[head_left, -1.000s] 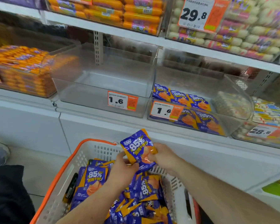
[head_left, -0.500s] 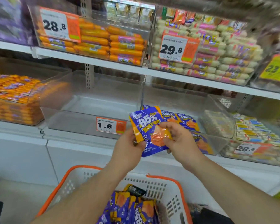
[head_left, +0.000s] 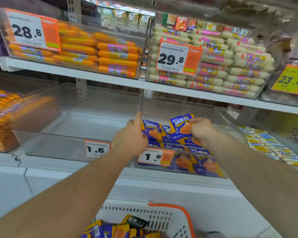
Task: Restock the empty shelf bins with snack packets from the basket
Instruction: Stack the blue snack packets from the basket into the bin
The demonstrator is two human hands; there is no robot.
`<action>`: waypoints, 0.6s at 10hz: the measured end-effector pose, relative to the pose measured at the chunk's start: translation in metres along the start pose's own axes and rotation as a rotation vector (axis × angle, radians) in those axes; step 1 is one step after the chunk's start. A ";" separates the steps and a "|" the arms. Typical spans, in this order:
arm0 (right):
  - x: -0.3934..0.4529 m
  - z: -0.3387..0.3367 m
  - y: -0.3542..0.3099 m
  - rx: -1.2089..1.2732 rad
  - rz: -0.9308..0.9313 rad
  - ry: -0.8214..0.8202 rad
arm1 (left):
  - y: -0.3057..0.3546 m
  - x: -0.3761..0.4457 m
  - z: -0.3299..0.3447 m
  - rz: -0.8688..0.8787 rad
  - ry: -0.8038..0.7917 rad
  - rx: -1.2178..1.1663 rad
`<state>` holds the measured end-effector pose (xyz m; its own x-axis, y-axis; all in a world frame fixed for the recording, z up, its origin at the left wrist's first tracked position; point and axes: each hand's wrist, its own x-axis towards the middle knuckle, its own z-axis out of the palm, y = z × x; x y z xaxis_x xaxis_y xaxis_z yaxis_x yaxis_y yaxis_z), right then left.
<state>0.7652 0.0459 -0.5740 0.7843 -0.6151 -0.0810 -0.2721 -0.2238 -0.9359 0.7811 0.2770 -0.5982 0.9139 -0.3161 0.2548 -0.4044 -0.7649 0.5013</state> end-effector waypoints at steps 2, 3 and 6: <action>0.036 0.015 0.003 -0.100 0.047 -0.106 | -0.006 0.003 0.008 -0.009 0.055 0.091; 0.064 0.026 0.022 -0.164 0.080 -0.184 | -0.006 0.004 0.012 -0.005 0.090 0.081; 0.071 0.046 0.027 -0.943 -0.132 -0.159 | -0.006 0.004 0.016 -0.014 0.146 0.116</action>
<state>0.8387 0.0309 -0.6204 0.8883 -0.4471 -0.1050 -0.4575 -0.8419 -0.2862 0.7873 0.2715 -0.6132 0.9009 -0.2269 0.3701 -0.3772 -0.8311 0.4087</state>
